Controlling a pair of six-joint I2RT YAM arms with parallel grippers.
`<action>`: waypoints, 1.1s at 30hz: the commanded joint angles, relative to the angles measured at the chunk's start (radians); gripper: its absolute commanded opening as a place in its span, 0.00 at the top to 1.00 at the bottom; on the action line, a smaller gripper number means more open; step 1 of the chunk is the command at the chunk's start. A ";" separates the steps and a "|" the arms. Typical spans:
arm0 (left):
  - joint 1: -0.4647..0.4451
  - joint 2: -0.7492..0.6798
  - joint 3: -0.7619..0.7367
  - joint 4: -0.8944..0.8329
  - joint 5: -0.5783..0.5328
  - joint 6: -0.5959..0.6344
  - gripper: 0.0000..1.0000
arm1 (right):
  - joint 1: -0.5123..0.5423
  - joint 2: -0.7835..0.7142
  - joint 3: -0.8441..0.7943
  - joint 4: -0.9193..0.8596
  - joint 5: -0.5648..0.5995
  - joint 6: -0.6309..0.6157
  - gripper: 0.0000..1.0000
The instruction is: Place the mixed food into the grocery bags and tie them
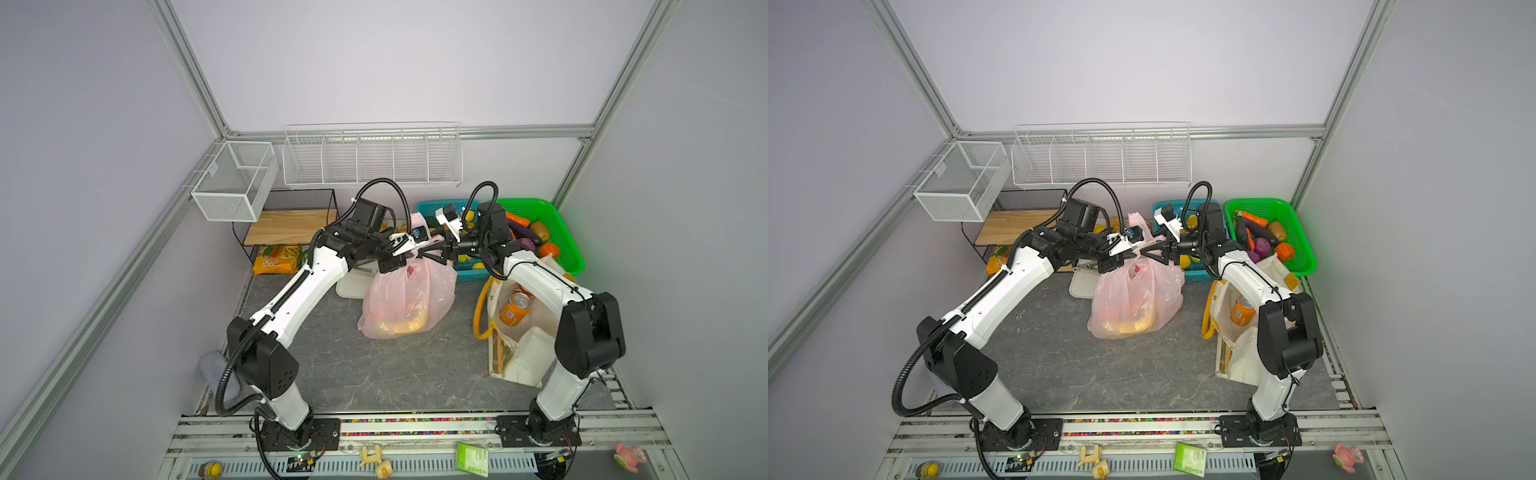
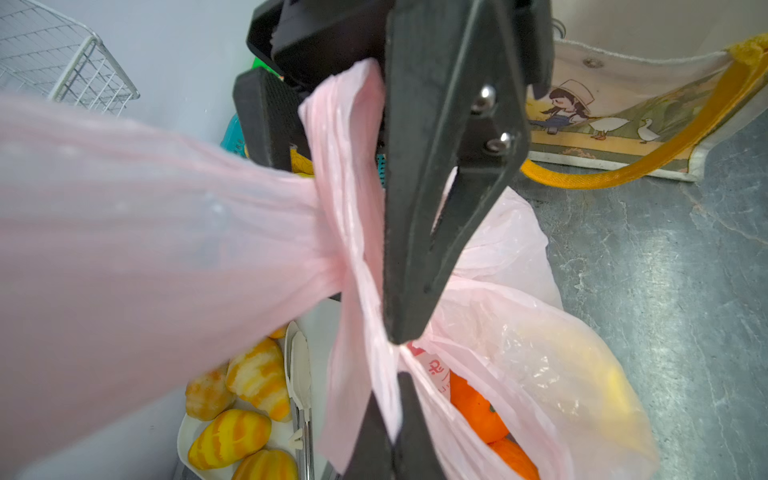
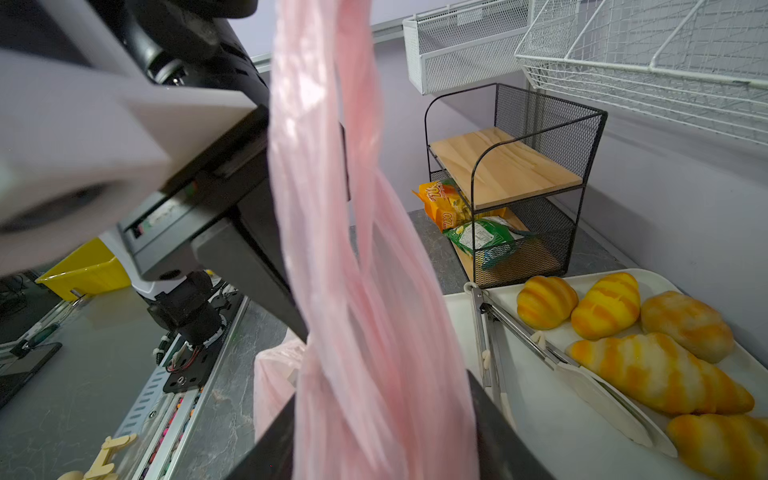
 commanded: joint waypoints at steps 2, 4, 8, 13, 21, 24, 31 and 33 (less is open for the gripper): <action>-0.003 0.014 0.022 -0.005 0.006 0.020 1.00 | -0.002 -0.023 -0.012 0.030 -0.035 0.007 0.47; -0.003 0.020 0.028 -0.005 0.010 0.019 1.00 | -0.002 -0.022 -0.012 0.032 -0.037 0.010 0.49; -0.003 0.032 0.037 -0.005 0.018 0.018 1.00 | 0.000 -0.018 -0.014 0.034 -0.037 0.016 0.59; -0.003 0.026 0.034 0.018 0.010 -0.005 1.00 | -0.006 -0.019 -0.021 0.034 -0.027 0.015 0.79; 0.026 -0.081 -0.083 0.185 0.062 -0.214 0.52 | -0.013 -0.073 -0.080 0.052 0.015 0.017 0.93; 0.080 -0.127 -0.163 0.381 0.228 -0.439 0.36 | -0.008 -0.096 -0.112 0.062 0.032 0.014 0.93; 0.089 -0.053 -0.064 0.489 0.360 -0.698 0.26 | 0.003 -0.127 -0.150 0.064 0.050 0.013 0.93; 0.078 -0.019 -0.010 0.471 0.362 -0.715 0.25 | 0.007 -0.134 -0.158 0.062 0.055 0.011 0.93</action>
